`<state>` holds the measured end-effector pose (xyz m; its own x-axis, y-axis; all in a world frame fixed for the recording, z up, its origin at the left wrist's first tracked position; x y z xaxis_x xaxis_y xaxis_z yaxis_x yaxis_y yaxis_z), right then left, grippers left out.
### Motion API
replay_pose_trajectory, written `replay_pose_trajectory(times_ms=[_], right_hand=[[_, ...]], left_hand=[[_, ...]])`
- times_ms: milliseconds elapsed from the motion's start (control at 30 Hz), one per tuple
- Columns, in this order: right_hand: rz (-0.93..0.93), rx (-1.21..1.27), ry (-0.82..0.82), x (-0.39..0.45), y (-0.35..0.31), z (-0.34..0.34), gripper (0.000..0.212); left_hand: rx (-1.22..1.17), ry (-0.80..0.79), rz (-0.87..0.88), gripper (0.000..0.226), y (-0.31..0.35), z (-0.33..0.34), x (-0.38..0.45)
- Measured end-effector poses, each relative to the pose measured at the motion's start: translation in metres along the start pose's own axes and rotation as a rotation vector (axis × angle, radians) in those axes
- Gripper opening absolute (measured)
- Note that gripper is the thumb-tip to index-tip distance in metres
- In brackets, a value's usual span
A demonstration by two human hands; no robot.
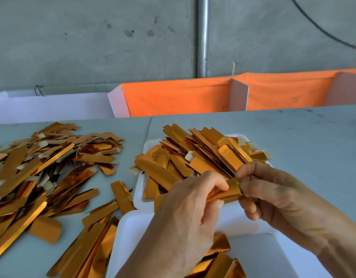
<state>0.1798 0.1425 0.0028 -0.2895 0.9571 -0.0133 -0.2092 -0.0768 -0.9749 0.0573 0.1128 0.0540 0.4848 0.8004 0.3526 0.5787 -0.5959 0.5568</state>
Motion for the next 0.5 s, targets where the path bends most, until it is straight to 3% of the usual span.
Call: replay_pose_trajectory(times_ms=[200, 300, 400, 500], right_hand=[[-0.025, -0.126, 0.004, -0.001, -0.002, 0.000, 0.023], [-0.059, -0.162, -0.030, -0.002, -0.006, 0.003, 0.018], [-0.086, -0.038, -0.094, -0.002, -0.010, 0.008, 0.013], [-0.086, 0.091, -0.169, -0.003, -0.010, 0.012, 0.022]], left_hand=[[0.098, -0.019, 0.059, 0.029, 0.004, 0.004, 0.001], [0.099, -0.015, 0.061, 0.030, 0.003, 0.003, 0.000], [-0.008, -0.005, 0.040, 0.031, -0.002, 0.000, 0.000], [-0.114, -0.023, 0.025, 0.035, -0.003, -0.002, -0.001]])
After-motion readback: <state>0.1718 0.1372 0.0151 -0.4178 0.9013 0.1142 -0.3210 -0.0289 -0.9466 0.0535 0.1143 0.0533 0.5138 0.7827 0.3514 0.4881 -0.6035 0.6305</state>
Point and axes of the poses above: each hand's wrist, its own x-axis towards the middle knuckle, its own z-axis out of the palm, y = z × x, the point moved 10 cm from there along x, towards the middle knuckle, and after that the axes turned 5 degrees about -y, right-handed, at the moved point
